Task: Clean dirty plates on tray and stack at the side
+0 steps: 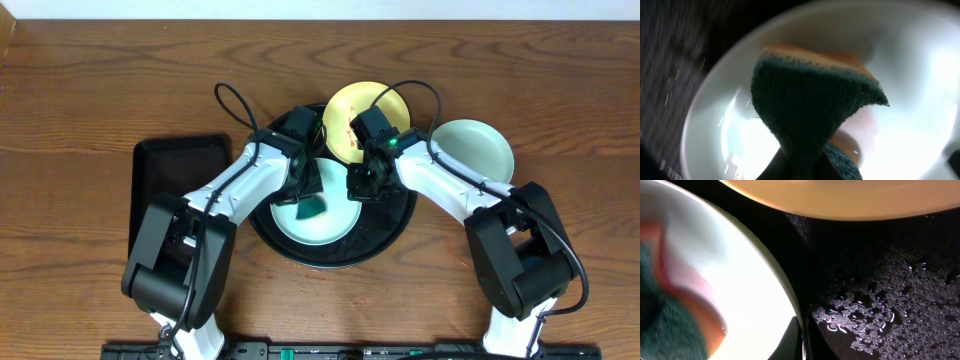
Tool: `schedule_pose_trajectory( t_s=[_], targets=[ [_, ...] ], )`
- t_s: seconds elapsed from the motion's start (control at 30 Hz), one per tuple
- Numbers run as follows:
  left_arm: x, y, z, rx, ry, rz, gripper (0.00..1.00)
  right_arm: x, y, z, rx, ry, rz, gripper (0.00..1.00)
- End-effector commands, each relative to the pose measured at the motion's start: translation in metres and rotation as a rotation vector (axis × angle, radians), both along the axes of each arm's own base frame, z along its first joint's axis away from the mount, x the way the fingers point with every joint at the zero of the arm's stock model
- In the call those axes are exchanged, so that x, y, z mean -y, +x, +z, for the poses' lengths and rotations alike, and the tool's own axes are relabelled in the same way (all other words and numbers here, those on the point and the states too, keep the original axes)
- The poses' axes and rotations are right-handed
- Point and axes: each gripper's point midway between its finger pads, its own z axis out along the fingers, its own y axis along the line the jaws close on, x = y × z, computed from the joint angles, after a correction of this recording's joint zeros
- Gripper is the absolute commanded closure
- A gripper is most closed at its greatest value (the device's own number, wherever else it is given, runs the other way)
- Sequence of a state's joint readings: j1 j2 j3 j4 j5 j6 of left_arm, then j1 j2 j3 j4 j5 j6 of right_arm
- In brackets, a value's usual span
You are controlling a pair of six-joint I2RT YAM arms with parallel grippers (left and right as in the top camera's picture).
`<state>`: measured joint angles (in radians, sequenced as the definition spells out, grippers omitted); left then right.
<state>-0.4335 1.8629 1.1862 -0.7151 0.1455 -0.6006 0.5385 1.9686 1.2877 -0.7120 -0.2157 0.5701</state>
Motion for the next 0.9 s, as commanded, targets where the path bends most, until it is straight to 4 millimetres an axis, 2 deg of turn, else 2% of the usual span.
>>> schedule_pose_trajectory(
  t_s=[0.0, 0.13, 0.27, 0.37, 0.4, 0.53, 0.63, 0.7, 0.73, 0.87],
  targets=[
    [0.004, -0.022, -0.002, -0.108, -0.042, 0.016, 0.92, 0.001, 0.002, -0.004, 0.002, -0.018, -0.011, 0.99],
    [0.03, -0.028, 0.003, -0.129, -0.179, -0.078, 0.93, 0.0, 0.002, -0.004, 0.002, -0.016, -0.007, 0.99],
    [0.039, -0.009, 0.005, -0.044, -0.209, -0.102, 0.93, 0.0, 0.002, -0.004, 0.002, -0.016, -0.007, 0.99],
    [0.032, 0.007, 0.003, 0.033, -0.154, -0.097, 0.93, 0.0, 0.002, -0.004, 0.001, -0.016, -0.007, 0.99],
    [0.021, 0.017, 0.001, 0.076, -0.086, -0.085, 0.93, 0.0, 0.002, -0.004, 0.001, -0.016, -0.007, 0.99],
    [0.002, 0.023, -0.001, 0.107, 0.011, -0.064, 0.93, 0.0, 0.002, -0.004, 0.001, -0.016, -0.007, 0.99],
    [-0.002, 0.011, -0.003, 0.043, 0.014, -0.003, 0.93, 0.0, 0.002, -0.004, 0.002, -0.016, -0.007, 0.99],
    [0.004, -0.002, -0.003, -0.015, -0.032, -0.011, 0.92, 0.0, 0.002, -0.004, 0.002, -0.016, -0.007, 0.99],
    [0.014, -0.016, -0.001, -0.082, -0.095, -0.018, 0.93, 0.0, 0.002, -0.004, 0.002, -0.016, -0.007, 0.99],
    [0.036, -0.035, 0.004, -0.155, -0.187, -0.059, 0.93, 0.0, 0.002, -0.004, 0.001, -0.015, -0.007, 0.99]
  ],
)
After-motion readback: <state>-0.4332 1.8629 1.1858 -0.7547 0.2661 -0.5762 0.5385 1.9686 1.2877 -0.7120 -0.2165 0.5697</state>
